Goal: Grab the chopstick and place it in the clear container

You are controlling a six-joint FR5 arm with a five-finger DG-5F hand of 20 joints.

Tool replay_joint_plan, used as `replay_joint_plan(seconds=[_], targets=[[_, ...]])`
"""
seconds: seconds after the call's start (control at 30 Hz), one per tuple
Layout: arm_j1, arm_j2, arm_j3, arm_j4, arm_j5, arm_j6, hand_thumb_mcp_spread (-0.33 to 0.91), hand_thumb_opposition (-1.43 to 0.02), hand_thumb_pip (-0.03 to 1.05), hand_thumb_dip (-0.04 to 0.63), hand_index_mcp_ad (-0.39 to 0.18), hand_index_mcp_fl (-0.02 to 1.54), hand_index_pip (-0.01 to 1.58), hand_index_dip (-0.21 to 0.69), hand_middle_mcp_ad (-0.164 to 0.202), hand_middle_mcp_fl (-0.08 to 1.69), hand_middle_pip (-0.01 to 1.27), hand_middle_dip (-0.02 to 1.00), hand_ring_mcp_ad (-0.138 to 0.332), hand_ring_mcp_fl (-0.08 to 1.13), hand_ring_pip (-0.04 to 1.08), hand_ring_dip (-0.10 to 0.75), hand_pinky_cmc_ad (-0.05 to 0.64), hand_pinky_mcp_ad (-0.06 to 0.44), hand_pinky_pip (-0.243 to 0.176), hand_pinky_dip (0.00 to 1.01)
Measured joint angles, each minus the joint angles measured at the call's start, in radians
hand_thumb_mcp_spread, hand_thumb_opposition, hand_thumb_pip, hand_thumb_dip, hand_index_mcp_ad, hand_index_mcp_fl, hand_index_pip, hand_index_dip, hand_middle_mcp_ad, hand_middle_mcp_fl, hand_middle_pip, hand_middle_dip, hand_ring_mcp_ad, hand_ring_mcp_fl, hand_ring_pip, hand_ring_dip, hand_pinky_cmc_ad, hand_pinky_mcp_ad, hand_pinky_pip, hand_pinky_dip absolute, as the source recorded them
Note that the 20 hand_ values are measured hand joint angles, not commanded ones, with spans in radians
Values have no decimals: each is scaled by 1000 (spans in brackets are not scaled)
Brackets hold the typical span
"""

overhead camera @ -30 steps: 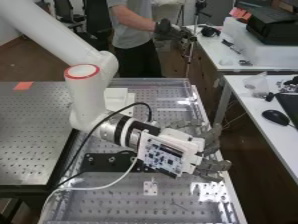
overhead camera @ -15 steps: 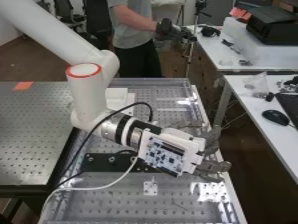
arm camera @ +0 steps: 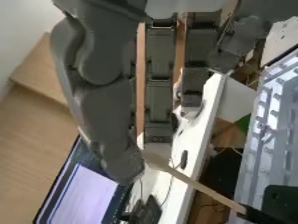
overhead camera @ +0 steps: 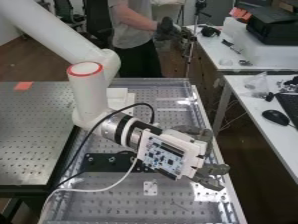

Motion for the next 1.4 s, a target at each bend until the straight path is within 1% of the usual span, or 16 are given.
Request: replay_joint_plan(seconds=[0.03, 0.1, 0.13, 0.23, 0.3, 0.47, 0.57, 0.8, 0.93, 0.97, 1.0, 1.13, 1.23, 1.27, 1.37, 1.4], targets=[[1, 0, 2, -1, 2, -6, 756, -1051, 407, 251, -129, 1353, 246, 396, 16, 1285, 286, 641, 115, 576, 112, 332, 414, 185, -3, 190], [2, 1, 5, -2, 5, -14, 771, -1051, 405, 251, -120, 1367, 229, 396, 16, 1283, 286, 635, 119, 595, 112, 332, 410, 185, -2, 192], [3, 2, 7, -1, 6, -20, 773, -1061, 405, 253, -120, 1367, 216, 396, 19, 1283, 286, 635, 119, 592, 113, 332, 428, 180, -5, 192], [5, 3, 12, 2, 7, -35, 773, -1063, 405, 253, -119, 1398, 187, 398, 17, 1292, 279, 621, 119, 614, 113, 332, 428, 199, -2, 192], [5, 4, 16, 3, 7, -42, 773, -1066, 405, 253, -101, 1414, 164, 398, 23, 1330, 276, 604, 117, 632, 113, 332, 428, 201, -2, 192], [7, 9, 36, 10, -3, -73, 773, -1066, 405, 253, -101, 1443, 117, 401, 23, 1347, 274, 571, 117, 632, 110, 332, 443, 201, -5, 188], [9, 14, 50, 12, -10, -94, 771, -1073, 405, 253, -101, 1450, 101, 398, 23, 1349, 272, 557, 117, 632, 110, 332, 443, 201, 12, 192], [15, 34, 57, 17, -18, -138, 759, -1077, 405, 253, -101, 1473, 86, 393, 19, 1379, 278, 508, 117, 628, 113, 332, 443, 201, 12, 192], [22, 63, 51, 20, -21, -180, 754, -1080, 405, 253, -101, 1494, 86, 379, 23, 1396, 290, 466, 113, 646, 110, 332, 443, 201, 10, 192], [23, 66, 50, 20, -21, -184, 750, -1094, 405, 253, -101, 1496, 82, 367, 23, 1401, 290, 459, 99, 646, 113, 332, 443, 202, 12, 192], [25, 76, 48, 22, -21, -196, 738, -1094, 405, 253, -101, 1496, 80, 361, 23, 1403, 293, 457, 98, 646, 110, 332, 443, 202, 12, 192], [33, 104, 38, 25, -23, -228, 733, -1096, 405, 253, -105, 1504, 84, 361, 19, 1398, 314, 429, 101, 646, 113, 332, 442, 199, 14, 192], [45, 140, 24, 30, -19, -282, 724, -1096, 405, 253, -105, 1511, 75, 347, 19, 1398, 316, 429, 101, 644, 113, 332, 443, 199, 16, 192], [46, 143, 23, 30, -18, -286, 719, -1096, 405, 253, -105, 1508, 72, 346, 23, 1412, 316, 422, 101, 663, 113, 332, 443, 199, 16, 192], [65, 198, -1, 34, -12, -352, 719, -1114, 405, 253, -105, 1518, 75, 340, 23, 1417, 325, 417, 101, 663, 110, 332, 443, 199, 17, 192], [68, 205, -5, 34, -11, -360, 709, -1114, 405, 253, -105, 1520, 70, 332, 23, 1415, 326, 421, 101, 663, 110, 332, 443, 199, 16, 192]])
